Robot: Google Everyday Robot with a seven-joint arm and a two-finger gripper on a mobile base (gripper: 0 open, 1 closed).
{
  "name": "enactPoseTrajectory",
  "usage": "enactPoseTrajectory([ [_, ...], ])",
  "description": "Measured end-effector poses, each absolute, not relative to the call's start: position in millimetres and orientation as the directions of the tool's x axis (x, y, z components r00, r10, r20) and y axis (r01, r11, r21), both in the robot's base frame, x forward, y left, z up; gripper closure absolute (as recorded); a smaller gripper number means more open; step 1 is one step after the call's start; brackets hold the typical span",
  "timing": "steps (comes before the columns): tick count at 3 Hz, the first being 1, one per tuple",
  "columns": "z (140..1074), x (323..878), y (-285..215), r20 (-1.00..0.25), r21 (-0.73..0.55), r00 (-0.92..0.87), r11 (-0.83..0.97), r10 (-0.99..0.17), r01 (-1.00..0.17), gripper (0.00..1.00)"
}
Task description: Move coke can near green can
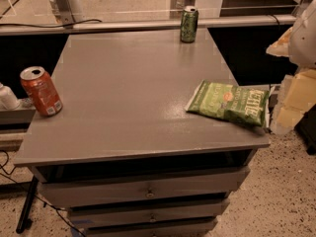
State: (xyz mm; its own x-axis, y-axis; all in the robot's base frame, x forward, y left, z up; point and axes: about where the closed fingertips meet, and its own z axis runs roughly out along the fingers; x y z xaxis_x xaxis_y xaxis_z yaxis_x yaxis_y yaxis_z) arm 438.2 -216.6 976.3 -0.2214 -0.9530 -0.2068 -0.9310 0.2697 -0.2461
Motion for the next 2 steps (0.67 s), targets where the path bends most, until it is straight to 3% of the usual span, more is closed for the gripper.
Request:
enactPoseTrajectory([
  [2,977.1,447.9,-216.7,-0.235,-0.261,-0.193,0.253,-0.953,-0.932,0.00],
])
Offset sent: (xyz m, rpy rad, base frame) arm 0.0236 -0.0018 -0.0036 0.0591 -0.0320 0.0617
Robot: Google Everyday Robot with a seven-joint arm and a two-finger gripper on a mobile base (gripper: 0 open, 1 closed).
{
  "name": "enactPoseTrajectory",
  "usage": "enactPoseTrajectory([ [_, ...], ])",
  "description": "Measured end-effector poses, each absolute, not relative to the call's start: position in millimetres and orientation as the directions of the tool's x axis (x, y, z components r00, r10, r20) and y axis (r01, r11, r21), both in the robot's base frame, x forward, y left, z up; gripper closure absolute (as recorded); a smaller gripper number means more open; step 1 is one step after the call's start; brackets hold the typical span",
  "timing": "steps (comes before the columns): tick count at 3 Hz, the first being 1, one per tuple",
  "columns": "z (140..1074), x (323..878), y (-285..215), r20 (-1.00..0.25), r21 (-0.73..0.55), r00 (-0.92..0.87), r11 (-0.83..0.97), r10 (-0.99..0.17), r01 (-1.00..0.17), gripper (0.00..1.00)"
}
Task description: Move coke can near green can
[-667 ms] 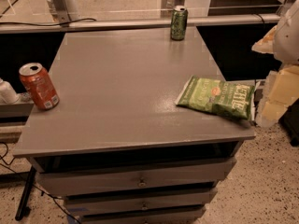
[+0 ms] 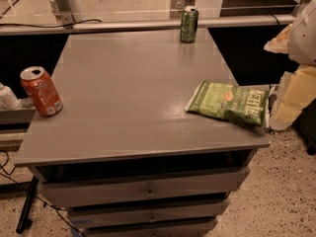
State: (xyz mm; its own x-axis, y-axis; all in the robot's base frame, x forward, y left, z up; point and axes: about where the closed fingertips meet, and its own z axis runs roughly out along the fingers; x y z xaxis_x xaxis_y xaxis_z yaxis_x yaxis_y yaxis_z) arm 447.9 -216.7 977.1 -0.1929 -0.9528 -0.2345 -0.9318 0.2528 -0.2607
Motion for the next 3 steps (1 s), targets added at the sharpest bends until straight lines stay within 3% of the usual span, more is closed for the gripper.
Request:
enactPoseTrajectory([
  [1,960.3,483.2,-194.7,-0.364,-0.249,-0.121,0.222,-0.923,-0.943,0.00],
  [3,945.2,526.3,-62.8,-0.685,-0.183,0.062,0.089,-0.726,-0.979,0.00],
])
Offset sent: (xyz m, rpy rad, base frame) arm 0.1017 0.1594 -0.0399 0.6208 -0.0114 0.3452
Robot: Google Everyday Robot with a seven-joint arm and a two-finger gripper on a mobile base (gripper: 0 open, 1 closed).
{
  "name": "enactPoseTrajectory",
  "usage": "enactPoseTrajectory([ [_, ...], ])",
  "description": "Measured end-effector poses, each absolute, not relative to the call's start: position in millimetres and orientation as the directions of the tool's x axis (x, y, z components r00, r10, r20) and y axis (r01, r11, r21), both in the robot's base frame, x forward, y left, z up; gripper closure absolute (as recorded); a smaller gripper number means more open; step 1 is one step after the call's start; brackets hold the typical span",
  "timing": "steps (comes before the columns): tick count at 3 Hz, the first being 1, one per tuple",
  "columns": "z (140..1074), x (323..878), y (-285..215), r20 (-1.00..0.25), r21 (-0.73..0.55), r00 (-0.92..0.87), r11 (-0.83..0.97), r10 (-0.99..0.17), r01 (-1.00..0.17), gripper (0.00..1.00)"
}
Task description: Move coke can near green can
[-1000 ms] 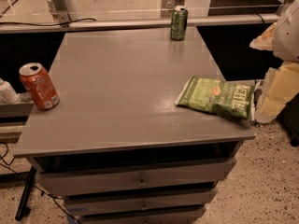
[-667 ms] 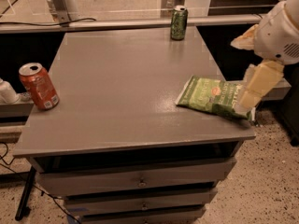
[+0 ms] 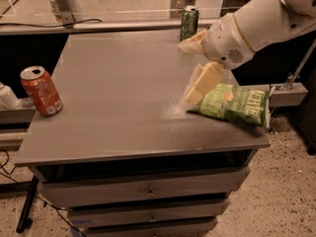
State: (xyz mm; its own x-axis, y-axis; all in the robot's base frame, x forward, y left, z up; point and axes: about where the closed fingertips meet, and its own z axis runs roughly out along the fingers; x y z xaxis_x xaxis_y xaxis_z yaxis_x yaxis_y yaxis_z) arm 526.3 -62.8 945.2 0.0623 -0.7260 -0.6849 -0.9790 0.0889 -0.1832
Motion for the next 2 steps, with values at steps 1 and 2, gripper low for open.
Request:
enactPoseTrajectory([
  [1,958.1,512.6,25.7,-0.793,-0.174,0.133,0.012,-0.594,-0.985,0.00],
  [2,958.2,512.5,25.8,-0.793,-0.174,0.133,0.012,-0.594,-0.985,0.00],
])
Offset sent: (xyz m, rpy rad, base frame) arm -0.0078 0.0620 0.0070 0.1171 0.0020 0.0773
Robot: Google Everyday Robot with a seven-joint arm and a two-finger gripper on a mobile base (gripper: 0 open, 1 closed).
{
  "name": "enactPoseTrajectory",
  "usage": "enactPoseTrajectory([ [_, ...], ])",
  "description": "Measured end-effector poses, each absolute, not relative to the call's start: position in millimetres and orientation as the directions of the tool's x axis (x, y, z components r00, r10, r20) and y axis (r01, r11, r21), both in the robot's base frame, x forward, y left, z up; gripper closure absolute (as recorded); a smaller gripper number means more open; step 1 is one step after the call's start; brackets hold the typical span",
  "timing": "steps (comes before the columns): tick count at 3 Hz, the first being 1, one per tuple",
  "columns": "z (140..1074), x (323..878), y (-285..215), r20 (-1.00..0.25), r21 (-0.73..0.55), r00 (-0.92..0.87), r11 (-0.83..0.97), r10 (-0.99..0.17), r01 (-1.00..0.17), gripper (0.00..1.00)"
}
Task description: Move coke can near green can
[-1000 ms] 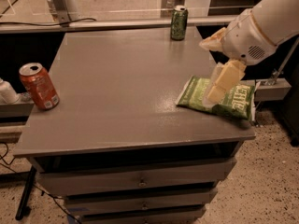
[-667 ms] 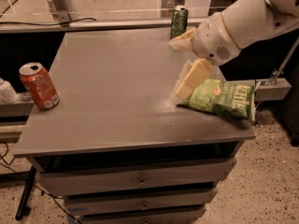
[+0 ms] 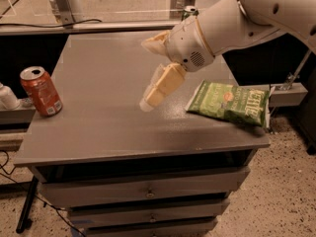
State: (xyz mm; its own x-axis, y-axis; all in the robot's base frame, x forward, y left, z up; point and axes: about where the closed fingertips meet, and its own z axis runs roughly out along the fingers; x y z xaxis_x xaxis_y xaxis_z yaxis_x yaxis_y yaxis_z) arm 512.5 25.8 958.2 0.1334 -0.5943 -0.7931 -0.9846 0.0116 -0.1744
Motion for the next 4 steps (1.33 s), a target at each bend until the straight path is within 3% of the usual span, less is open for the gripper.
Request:
enactPoseTrajectory([
  [1,960.0,517.3,23.6,-0.801,-0.177,0.142,0.003,-0.582,-0.984,0.00],
  [4,924.8,611.7,172.7,-0.888,-0.273,0.283,-0.079,-0.362,-0.959,0.00],
])
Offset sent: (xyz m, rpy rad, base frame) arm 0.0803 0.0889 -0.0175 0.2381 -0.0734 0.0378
